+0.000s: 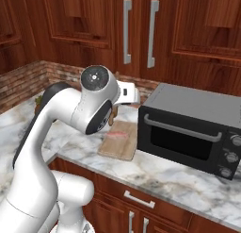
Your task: Open the cabinet, retrieve the rolling pin, and place it next to the meat on the cutting board to prepare for tenderizing.
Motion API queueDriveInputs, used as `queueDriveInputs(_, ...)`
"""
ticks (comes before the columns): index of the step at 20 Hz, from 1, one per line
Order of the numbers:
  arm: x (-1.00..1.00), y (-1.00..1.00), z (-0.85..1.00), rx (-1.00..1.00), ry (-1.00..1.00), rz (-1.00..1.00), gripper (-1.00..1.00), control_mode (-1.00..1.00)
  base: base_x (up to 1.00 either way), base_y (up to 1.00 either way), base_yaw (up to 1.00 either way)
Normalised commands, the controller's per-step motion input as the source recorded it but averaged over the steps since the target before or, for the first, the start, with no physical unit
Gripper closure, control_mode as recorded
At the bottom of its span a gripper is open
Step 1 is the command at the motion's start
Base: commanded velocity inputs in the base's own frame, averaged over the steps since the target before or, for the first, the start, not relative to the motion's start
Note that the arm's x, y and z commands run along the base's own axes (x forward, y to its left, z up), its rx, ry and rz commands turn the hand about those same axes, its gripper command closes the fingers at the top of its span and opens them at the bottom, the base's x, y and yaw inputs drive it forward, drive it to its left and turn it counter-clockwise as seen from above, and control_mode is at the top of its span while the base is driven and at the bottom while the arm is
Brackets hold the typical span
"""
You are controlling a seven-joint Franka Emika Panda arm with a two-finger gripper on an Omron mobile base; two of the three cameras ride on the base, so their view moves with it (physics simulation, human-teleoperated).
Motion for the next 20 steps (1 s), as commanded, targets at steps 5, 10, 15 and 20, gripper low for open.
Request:
queueDriveInputs(5,0.00,0.00,0.00,0.00,0.00,0.00,1.00,1.00,0.04,0.16,0.00)
queueDriveInputs(10,0.00,0.00,0.00,0.00,0.00,0.00,1.00,1.00,0.00,0.13,0.02)
queueDriveInputs(15,0.00,0.00,0.00,0.00,0.00,0.00,1.00,1.00,0.00,0.04,0.01)
queueDriveInputs(20,0.00,0.00,0.00,0.00,0.00,0.00,1.00,1.00,0.00,0.00,0.00)
